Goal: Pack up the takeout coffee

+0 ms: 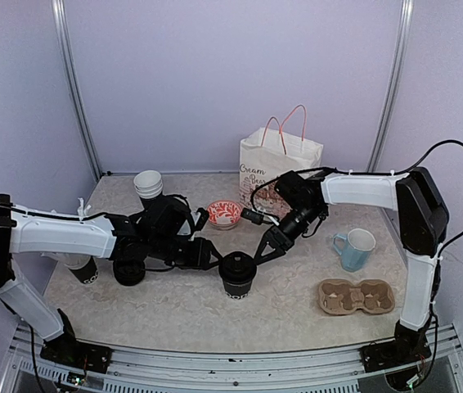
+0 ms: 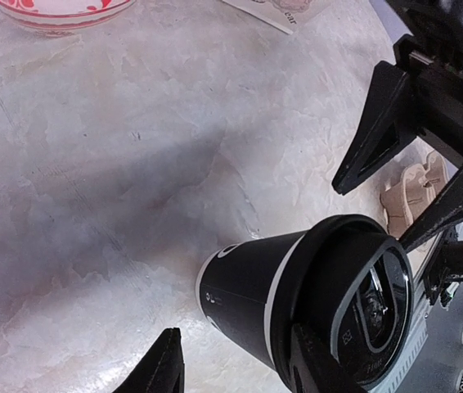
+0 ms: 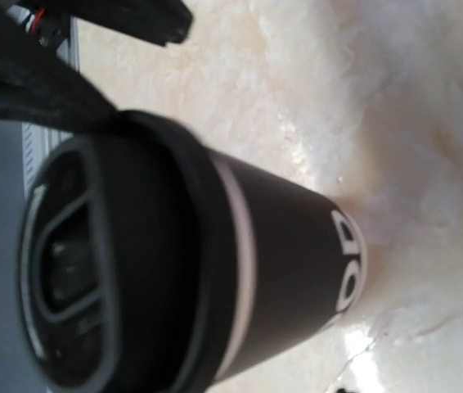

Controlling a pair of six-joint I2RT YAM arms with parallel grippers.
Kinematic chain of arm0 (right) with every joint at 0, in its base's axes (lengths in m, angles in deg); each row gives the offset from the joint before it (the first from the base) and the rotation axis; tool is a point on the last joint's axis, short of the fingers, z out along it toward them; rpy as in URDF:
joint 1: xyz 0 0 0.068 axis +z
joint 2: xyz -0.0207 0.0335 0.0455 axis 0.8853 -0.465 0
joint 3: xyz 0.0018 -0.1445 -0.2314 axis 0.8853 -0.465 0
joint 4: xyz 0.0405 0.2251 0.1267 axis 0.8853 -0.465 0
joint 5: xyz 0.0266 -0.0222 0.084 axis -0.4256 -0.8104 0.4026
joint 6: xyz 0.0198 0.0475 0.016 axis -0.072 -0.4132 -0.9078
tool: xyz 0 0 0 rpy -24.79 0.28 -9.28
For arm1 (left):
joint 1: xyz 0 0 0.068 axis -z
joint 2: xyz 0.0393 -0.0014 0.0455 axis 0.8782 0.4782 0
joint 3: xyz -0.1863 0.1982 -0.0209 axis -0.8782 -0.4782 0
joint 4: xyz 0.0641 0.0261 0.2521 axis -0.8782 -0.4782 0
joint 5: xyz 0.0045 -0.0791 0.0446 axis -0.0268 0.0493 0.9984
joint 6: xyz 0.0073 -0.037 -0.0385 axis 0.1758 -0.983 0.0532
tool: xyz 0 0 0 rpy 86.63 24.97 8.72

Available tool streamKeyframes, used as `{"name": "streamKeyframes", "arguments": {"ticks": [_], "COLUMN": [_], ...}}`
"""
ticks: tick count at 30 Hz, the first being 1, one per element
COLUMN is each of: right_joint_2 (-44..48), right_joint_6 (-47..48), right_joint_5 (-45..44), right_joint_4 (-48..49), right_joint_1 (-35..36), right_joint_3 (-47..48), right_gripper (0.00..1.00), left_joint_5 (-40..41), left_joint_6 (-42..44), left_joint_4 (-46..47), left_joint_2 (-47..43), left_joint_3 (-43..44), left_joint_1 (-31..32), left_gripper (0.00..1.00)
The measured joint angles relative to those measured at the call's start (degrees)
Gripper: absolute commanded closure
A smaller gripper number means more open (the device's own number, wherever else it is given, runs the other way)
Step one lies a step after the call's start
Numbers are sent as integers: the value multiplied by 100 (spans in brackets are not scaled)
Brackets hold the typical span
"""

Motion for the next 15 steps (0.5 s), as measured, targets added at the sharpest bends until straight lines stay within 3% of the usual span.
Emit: {"name": "streamKeyframes", "arguments": {"ticks": [10,13,15], "right_joint_2": [-94,-87,-74], "right_joint_6": [-409,-501,-505], "right_joint_5": [81,85,74], "right_joint_4": [-66,-70,-83], "right_joint_1": [-9,-9,-9], "right_joint_3": [-37,-48,-37], "right_gripper": [66,66,60], "left_joint_5": [-13,-11,-9], "left_joint_6": [-4,-7,-7], "left_joint_4": [26,35,44], "left_joint_2": [103,131,131], "left_joint_3": [70,94,94], "left_joint_1": [-17,-33,-31], "left_gripper": [58,58,58]}}
